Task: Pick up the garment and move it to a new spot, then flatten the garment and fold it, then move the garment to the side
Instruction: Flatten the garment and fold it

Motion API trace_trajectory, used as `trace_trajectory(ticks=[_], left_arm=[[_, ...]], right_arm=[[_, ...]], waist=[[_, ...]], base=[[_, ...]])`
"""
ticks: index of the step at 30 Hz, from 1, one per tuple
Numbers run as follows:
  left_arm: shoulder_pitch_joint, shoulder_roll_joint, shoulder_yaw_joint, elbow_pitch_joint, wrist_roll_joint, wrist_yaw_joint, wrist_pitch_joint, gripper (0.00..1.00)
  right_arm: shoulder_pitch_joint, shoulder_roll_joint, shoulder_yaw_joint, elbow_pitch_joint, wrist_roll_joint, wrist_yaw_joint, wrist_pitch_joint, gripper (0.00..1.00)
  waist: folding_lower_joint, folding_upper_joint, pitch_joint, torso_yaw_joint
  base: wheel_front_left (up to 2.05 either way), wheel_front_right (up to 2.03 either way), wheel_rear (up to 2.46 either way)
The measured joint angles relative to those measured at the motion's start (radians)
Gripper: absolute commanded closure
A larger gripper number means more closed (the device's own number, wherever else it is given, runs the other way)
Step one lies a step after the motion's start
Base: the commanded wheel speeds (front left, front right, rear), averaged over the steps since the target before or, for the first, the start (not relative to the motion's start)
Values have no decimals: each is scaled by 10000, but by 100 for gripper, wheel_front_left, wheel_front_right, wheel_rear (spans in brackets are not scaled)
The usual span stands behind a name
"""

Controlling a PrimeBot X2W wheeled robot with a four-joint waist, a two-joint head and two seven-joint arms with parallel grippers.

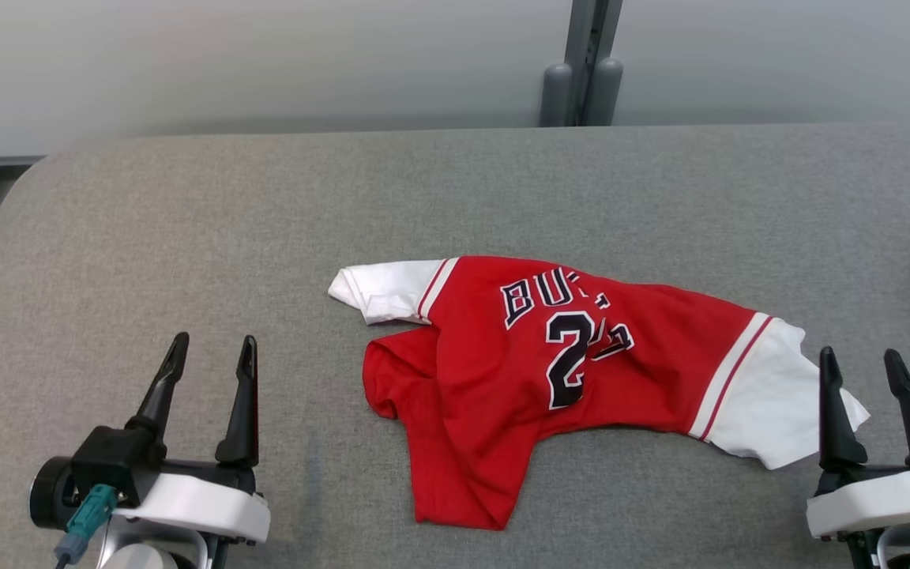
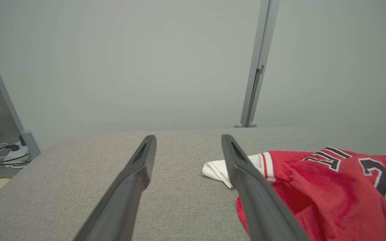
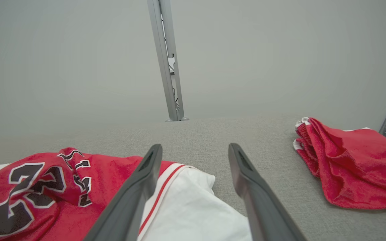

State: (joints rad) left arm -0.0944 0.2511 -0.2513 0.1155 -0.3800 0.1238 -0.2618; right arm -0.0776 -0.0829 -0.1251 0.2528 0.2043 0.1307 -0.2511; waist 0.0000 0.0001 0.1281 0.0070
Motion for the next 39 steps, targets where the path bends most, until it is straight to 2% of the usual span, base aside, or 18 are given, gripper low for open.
trace_trajectory(ticks=[6,10,22,28,35,39], left_arm=[[373,-6,-71,-40,4,23,-2,0],[545,-23,-142,-75,4,90,-15,0],[703,-136,-545,-79,-13,-12,-6,0],[393,-364,-1490,-165,58,-658,562,0],[15,-886,-2903,537,-349,-1768,2268,0],[-316,-1045,-3313,1074,-564,-2056,2847,0]], right_arm=[[501,146,479,-1689,-265,0,491,0],[861,221,665,-2380,-297,0,941,0],[1236,291,658,-2903,-353,0,1363,0],[1213,309,635,-2986,-353,0,1363,0],[974,324,765,-2932,-336,0,1390,0],[792,328,823,-2878,-272,0,1363,0]], waist=[[0,0,-391,-125],[0,0,-545,-126],[0,0,-595,6],[0,0,-416,88],[0,0,44,33],[0,0,361,-93]], base=[[0,0,0],[0,0,0],[0,0,0],[0,0,0],[0,0,0],[0,0,0]])
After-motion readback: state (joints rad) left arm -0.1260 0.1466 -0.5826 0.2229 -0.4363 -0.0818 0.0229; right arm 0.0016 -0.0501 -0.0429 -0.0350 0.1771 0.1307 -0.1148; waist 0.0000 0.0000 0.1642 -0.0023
